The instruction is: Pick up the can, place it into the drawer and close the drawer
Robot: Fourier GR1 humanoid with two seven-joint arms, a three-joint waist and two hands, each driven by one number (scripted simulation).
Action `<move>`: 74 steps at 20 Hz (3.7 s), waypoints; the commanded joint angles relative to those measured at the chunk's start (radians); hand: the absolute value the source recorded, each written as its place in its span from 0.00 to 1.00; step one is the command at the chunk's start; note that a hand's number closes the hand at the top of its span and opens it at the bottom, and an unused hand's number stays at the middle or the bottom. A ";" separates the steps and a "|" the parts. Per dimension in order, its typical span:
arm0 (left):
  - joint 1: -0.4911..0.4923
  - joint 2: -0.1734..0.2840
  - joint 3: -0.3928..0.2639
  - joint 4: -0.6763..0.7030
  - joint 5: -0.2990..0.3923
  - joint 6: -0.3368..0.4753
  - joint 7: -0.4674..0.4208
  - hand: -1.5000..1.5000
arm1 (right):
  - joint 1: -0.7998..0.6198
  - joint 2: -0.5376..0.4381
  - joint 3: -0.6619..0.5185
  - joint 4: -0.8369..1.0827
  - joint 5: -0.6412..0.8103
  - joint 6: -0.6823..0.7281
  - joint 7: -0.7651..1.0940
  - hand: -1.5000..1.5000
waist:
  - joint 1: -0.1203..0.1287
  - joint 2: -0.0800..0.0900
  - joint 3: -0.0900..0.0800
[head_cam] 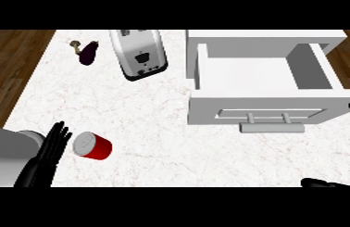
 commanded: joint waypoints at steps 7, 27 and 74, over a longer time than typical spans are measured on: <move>-0.029 -0.022 -0.016 0.273 -0.095 0.059 -0.220 0.00 | -0.028 -0.037 -0.080 -0.033 -0.064 0.031 0.069 0.00 | 0.000 0.000 0.000; -0.444 0.111 0.051 0.915 -0.060 0.088 -0.438 0.00 | -0.047 -0.006 -0.077 -0.049 -0.014 0.054 0.082 0.00 | -0.003 0.001 0.000; -1.001 -0.073 -0.205 0.625 0.143 0.443 0.093 1.00 | -0.074 0.026 -0.072 -0.048 0.094 0.021 0.057 0.00 | 0.000 -0.002 0.001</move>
